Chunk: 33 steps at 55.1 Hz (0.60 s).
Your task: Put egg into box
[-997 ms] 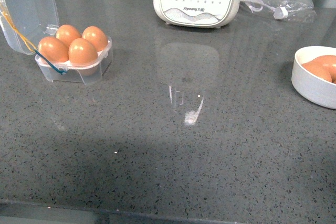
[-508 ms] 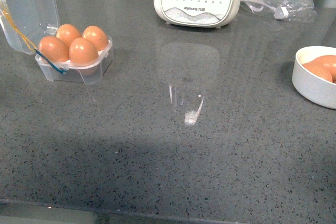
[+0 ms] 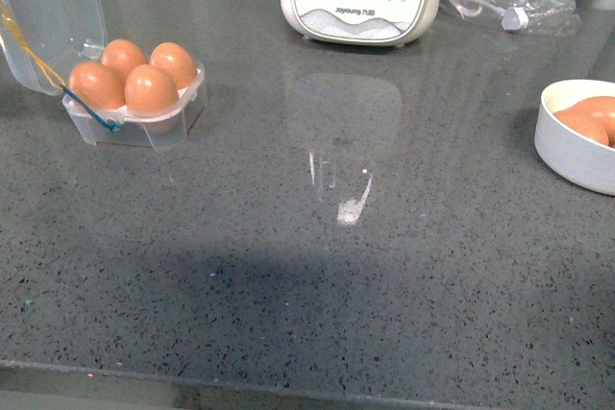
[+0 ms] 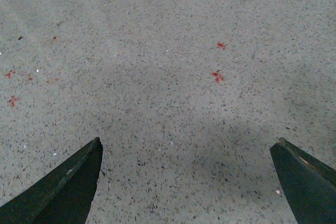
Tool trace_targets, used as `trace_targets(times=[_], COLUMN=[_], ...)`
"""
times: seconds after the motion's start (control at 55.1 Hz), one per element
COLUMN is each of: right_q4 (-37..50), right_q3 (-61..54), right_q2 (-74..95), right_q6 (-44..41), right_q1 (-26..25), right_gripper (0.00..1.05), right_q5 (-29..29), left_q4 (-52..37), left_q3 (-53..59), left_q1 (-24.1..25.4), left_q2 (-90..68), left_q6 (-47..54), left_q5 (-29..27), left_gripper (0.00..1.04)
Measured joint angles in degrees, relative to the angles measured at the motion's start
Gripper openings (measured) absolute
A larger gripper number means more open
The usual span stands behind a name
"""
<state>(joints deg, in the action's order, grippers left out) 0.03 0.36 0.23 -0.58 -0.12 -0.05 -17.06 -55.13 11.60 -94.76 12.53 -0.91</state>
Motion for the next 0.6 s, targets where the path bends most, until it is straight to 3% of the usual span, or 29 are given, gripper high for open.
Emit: trace_targets(times=[0.598], right_q4=[0.0], right_q3=[0.0], right_q2=[0.0], right_q6=[0.0], right_q1=[0.0], right_gripper=[0.97], right_q5=[0.0], left_q4=[2.3], left_q3=[-2.6], left_q1=[-10.8], left_q2=[-0.6], left_q6=[-2.5], left_q5=[0.5], left_gripper=[0.98])
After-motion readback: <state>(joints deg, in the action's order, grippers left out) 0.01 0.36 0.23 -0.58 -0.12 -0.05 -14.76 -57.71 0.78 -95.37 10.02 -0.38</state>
